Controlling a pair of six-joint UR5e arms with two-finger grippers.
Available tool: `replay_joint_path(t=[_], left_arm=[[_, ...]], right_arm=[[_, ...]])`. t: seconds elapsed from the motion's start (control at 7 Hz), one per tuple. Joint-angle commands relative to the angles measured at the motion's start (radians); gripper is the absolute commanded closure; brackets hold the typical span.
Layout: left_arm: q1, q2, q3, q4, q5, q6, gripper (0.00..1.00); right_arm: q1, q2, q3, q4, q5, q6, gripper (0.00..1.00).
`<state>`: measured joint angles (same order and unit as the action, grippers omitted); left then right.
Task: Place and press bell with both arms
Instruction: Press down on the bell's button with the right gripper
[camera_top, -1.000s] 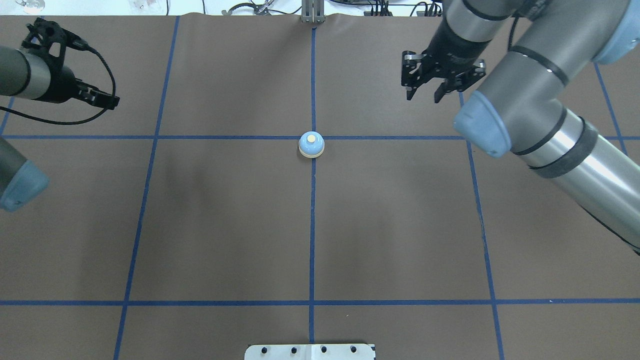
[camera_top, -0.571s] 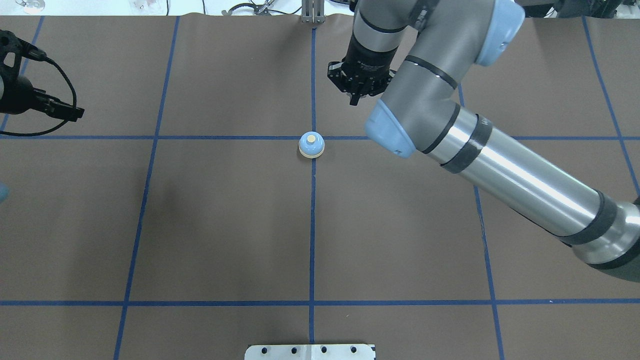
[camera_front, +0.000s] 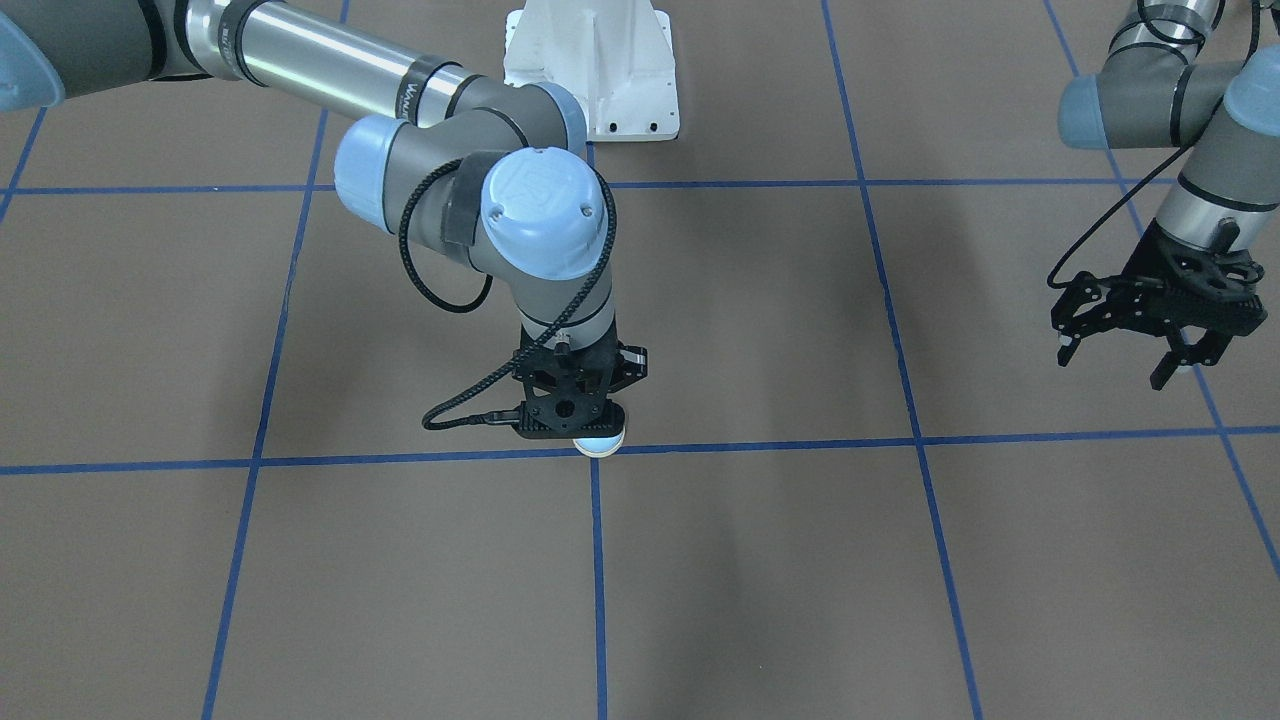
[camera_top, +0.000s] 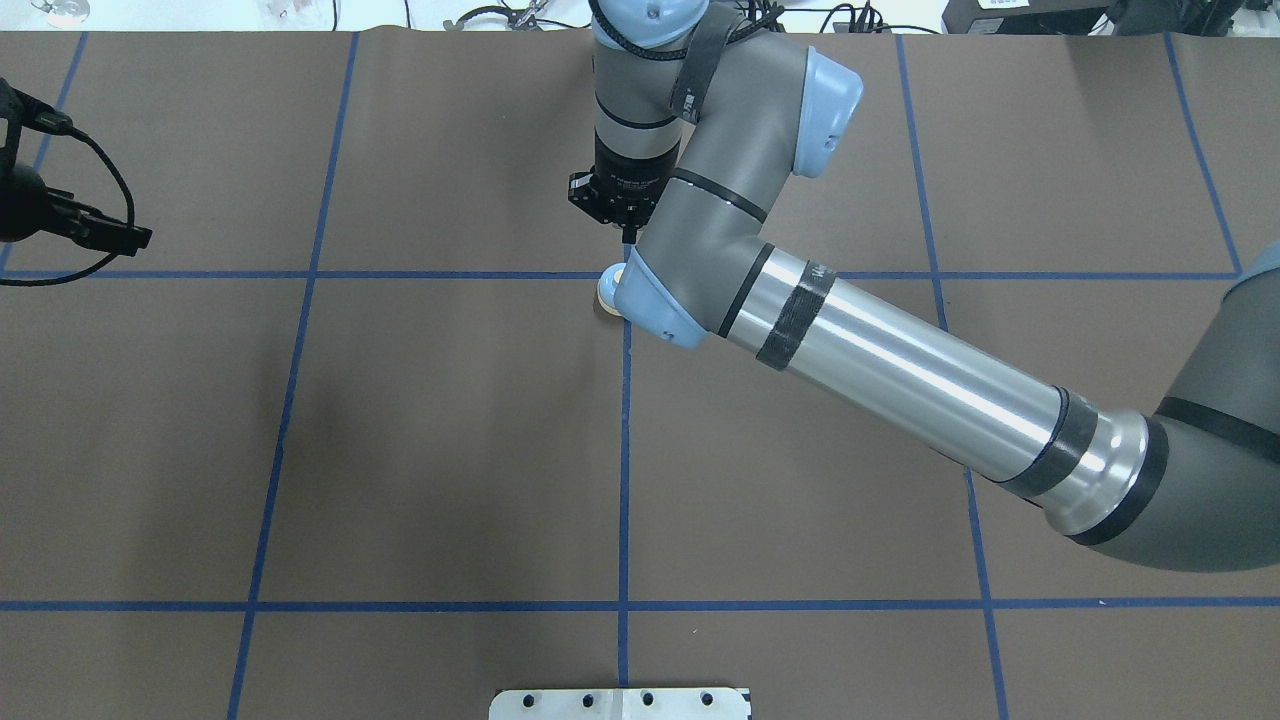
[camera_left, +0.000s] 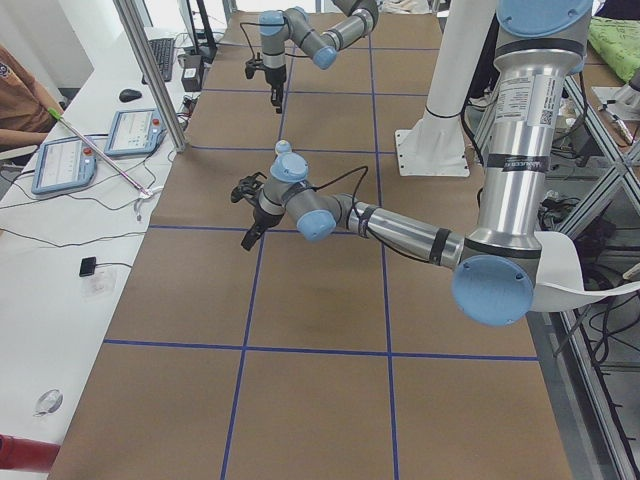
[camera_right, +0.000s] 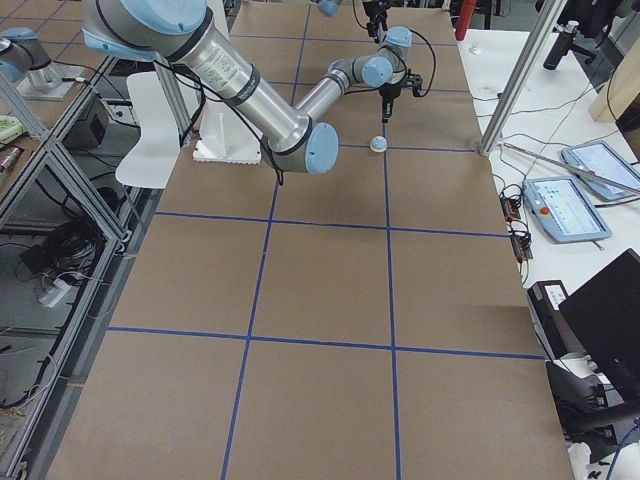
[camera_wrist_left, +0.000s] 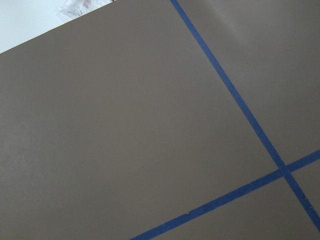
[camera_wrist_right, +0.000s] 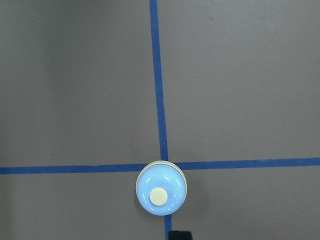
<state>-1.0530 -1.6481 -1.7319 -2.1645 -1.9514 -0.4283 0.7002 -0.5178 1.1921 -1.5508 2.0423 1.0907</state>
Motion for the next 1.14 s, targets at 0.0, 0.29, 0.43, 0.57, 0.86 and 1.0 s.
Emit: replay_joint_path(t=[0.0, 0.29, 0.43, 0.57, 0.86, 1.0], left_arm=[[0.004, 0.001, 0.005, 0.0, 0.0, -0.001, 0.0], [0.004, -0.001, 0.006, 0.0, 0.002, -0.001, 0.0], [0.004, 0.001, 0.008, 0.0, 0.002, -0.001, 0.0], [0.004, -0.001, 0.008, 0.0, 0.002, -0.001, 0.0], [0.004, 0.001, 0.008, 0.0, 0.002, -0.001, 0.0], [0.004, 0.001, 0.008, 0.0, 0.002, -0.001, 0.0]], right_arm=[[-0.022, 0.022, -0.08, 0.07, -0.036, 0.0, 1.0], [-0.033, 0.036, -0.141, 0.112, -0.047, -0.002, 1.0], [-0.039, 0.036, -0.155, 0.113, -0.059, -0.002, 1.0], [-0.045, 0.033, -0.158, 0.113, -0.06, -0.002, 1.0], [-0.053, 0.029, -0.166, 0.115, -0.06, -0.002, 1.0], [-0.056, 0.025, -0.166, 0.115, -0.06, -0.002, 1.0]])
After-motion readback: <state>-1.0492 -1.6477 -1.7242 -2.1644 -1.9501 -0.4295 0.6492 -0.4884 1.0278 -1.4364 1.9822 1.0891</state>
